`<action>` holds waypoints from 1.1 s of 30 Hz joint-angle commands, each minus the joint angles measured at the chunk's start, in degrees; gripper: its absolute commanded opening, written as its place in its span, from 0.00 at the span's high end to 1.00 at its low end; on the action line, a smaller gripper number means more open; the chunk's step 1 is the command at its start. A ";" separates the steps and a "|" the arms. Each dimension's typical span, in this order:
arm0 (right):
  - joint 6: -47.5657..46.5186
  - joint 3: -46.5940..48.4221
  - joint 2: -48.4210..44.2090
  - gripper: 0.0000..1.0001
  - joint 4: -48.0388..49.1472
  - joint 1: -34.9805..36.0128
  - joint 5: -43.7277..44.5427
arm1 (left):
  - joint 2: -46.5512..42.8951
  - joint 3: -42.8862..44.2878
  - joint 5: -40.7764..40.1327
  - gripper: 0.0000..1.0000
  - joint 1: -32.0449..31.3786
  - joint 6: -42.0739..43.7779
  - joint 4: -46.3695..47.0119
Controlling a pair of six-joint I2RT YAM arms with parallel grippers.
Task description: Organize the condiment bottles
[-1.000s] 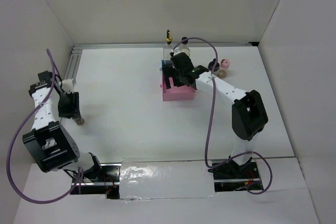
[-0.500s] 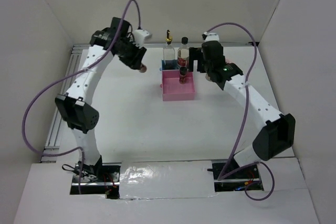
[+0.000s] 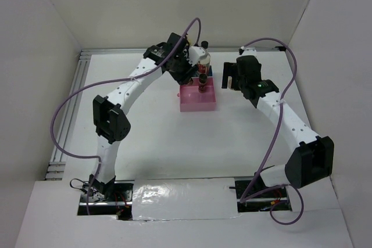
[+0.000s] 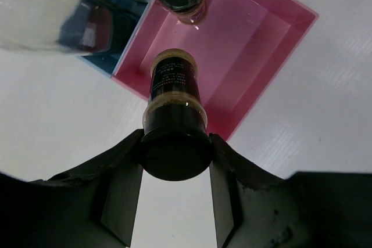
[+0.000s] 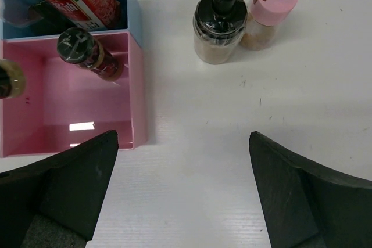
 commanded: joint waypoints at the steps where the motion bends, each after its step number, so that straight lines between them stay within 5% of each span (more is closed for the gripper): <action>1: 0.71 -0.11 -2.12 0.00 2.41 -0.68 -1.50 | 3.12 1.38 -2.75 1.00 -0.77 0.43 5.03; 33: 0.62 -1.43 -3.18 0.00 2.58 0.11 -3.61 | 11.92 -0.73 -6.28 0.99 -2.18 1.48 5.55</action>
